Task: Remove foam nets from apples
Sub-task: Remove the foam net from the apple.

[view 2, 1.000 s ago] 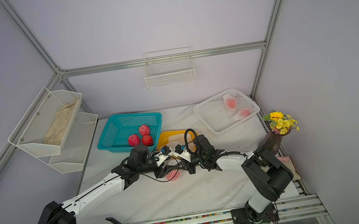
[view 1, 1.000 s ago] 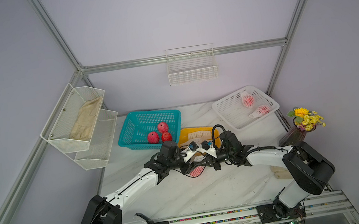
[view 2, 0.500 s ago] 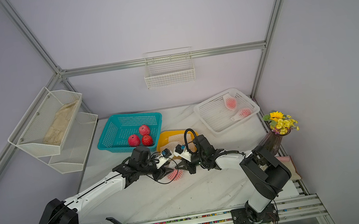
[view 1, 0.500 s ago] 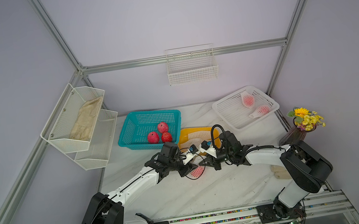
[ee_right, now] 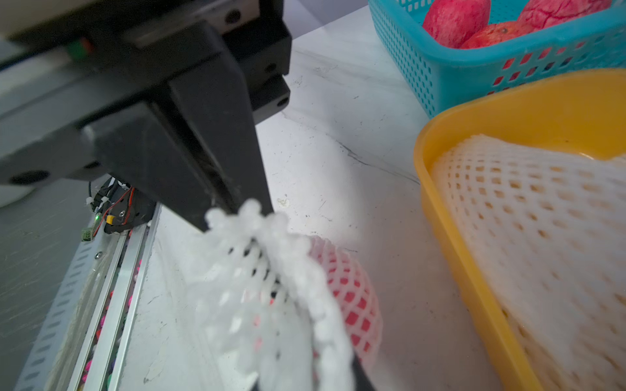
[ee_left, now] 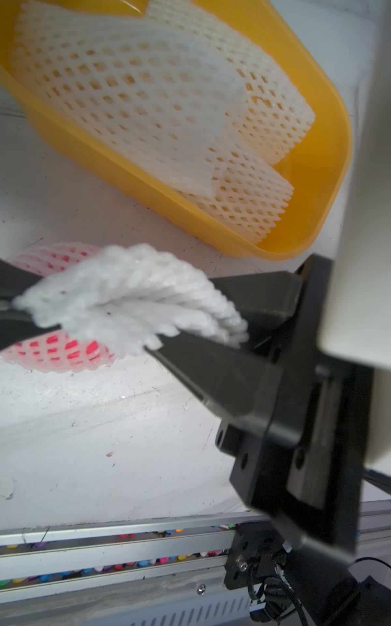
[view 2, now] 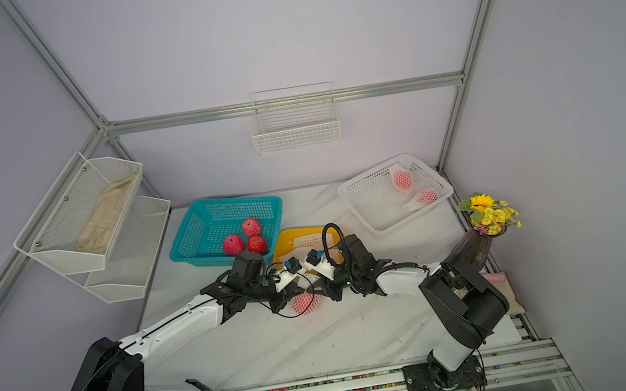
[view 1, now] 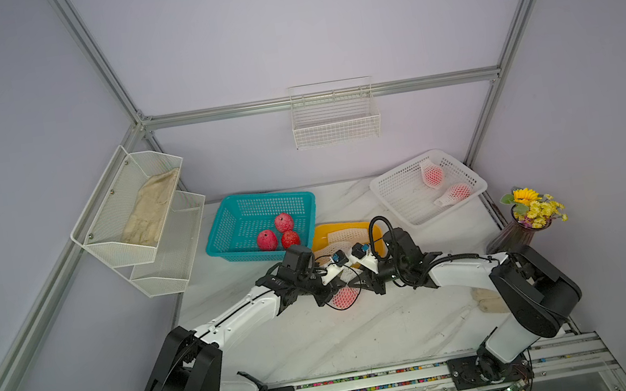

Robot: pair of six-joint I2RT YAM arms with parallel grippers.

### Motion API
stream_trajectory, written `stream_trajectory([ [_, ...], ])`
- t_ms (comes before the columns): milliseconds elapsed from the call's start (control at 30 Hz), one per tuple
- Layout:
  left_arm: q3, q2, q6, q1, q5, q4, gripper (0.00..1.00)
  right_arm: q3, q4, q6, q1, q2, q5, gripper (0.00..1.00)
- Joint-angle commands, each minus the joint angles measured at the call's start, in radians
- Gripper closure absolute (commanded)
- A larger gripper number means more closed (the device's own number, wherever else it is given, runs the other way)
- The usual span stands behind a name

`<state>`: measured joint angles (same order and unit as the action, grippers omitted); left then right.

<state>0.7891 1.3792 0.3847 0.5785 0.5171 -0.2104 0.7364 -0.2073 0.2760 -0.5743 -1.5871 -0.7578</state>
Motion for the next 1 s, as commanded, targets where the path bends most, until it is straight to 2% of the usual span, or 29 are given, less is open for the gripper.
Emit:
stream_trajectory([
  [0,-0.021,-0.049,-0.012,0.009,0.01,0.066,0.98,-0.011,-0.009,0.042,-0.012,0.07,0.01,0.51],
  [67,-0.032,-0.074,-0.019,0.009,0.011,0.083,0.99,-0.038,-0.017,0.039,-0.008,0.09,0.018,0.42],
  [200,-0.047,-0.107,-0.029,0.009,0.013,0.107,1.0,-0.066,-0.032,0.022,-0.002,0.107,0.027,0.32],
  [367,-0.051,-0.118,-0.027,0.009,0.012,0.109,1.0,-0.072,-0.046,0.021,0.01,0.116,-0.007,0.31],
  [467,-0.047,-0.114,-0.032,0.009,0.023,0.123,1.0,-0.055,-0.055,0.019,0.011,0.094,-0.043,0.36],
  [633,-0.042,-0.093,-0.046,0.01,0.038,0.144,1.0,-0.022,-0.069,0.005,0.012,0.045,-0.101,0.58],
  [767,-0.05,-0.079,-0.044,0.011,0.035,0.152,1.0,-0.018,-0.083,0.004,0.011,0.032,-0.12,0.7],
  [967,-0.062,-0.069,-0.039,0.011,0.01,0.144,1.0,-0.021,-0.071,0.015,0.011,0.022,-0.103,0.73],
])
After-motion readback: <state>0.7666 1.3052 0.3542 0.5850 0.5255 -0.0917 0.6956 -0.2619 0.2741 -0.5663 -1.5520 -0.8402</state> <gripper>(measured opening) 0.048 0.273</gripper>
